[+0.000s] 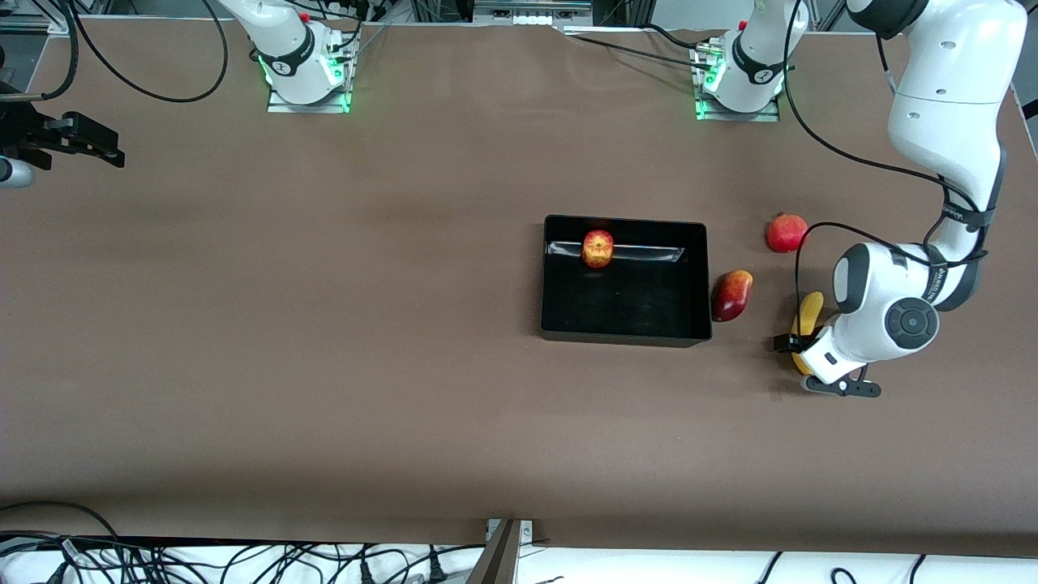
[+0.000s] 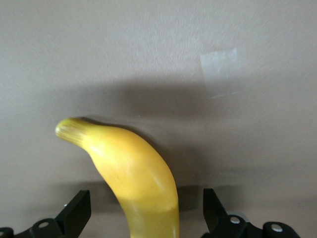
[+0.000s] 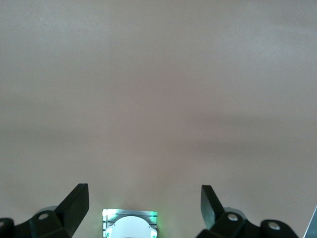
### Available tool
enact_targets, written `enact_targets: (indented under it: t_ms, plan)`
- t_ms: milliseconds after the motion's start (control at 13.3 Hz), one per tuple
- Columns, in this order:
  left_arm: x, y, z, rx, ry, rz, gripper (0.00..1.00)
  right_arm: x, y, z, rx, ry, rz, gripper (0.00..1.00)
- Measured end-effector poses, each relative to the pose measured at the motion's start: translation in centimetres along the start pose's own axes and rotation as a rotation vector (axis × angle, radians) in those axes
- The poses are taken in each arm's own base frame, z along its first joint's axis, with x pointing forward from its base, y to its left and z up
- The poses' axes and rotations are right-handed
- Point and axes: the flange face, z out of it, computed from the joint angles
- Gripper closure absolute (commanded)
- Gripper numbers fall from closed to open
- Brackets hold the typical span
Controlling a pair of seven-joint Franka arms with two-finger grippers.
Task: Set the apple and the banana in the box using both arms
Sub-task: 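Grasp the yellow banana with the left gripper and lift it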
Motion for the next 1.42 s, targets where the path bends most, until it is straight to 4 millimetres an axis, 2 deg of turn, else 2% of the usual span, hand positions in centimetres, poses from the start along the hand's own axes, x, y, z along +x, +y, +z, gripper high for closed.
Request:
enact_targets:
  t_ms: [150, 225, 300, 375, 450, 525, 600, 1199, 1274, 1424]
  plan:
    - [-0.2, -0.2, 0.3, -0.001, -0.004, -0.01, 0.0, 0.0, 0.0, 0.0, 0.0, 0.0, 0.0, 0.0]
    - [-0.2, -0.3, 0.3, -0.001, -0.005, -0.012, 0.15, 0.0, 0.0, 0.0, 0.0, 0.0, 0.0, 0.0]
    - [-0.2, -0.2, 0.3, -0.001, -0.005, -0.015, 0.44, 0.0, 0.0, 0.0, 0.0, 0.0, 0.0, 0.0]
    - [-0.2, -0.2, 0.3, -0.002, -0.004, -0.023, 0.68, 0.0, 0.0, 0.0, 0.0, 0.0, 0.0, 0.0]
    - [-0.2, -0.1, 0.1, -0.002, -0.003, -0.034, 0.8, 0.0, 0.0, 0.0, 0.0, 0.0, 0.0, 0.0]
    - [-0.2, 0.0, 0.0, -0.002, -0.001, -0.04, 0.86, 0.0, 0.0, 0.0, 0.0, 0.0, 0.0, 0.0]
    - [-0.2, -0.2, -0.2, 0.0, 0.002, -0.048, 1.0, 0.0, 0.0, 0.0, 0.0, 0.0, 0.0, 0.0]
    - [-0.2, -0.4, -0.5, 0.002, 0.003, -0.067, 1.0, 0.0, 0.0, 0.0, 0.0, 0.0, 0.0, 0.0]
    - [-0.3, -0.1, -0.6, 0.001, -0.005, -0.087, 1.0, 0.0, 0.0, 0.0, 0.0, 0.0, 0.0, 0.0]
    - [-0.5, 1.8, -1.5, 0.003, -0.047, -0.122, 1.0, 0.0, -0.1, 0.0, 0.0, 0.0, -0.002, 0.0]
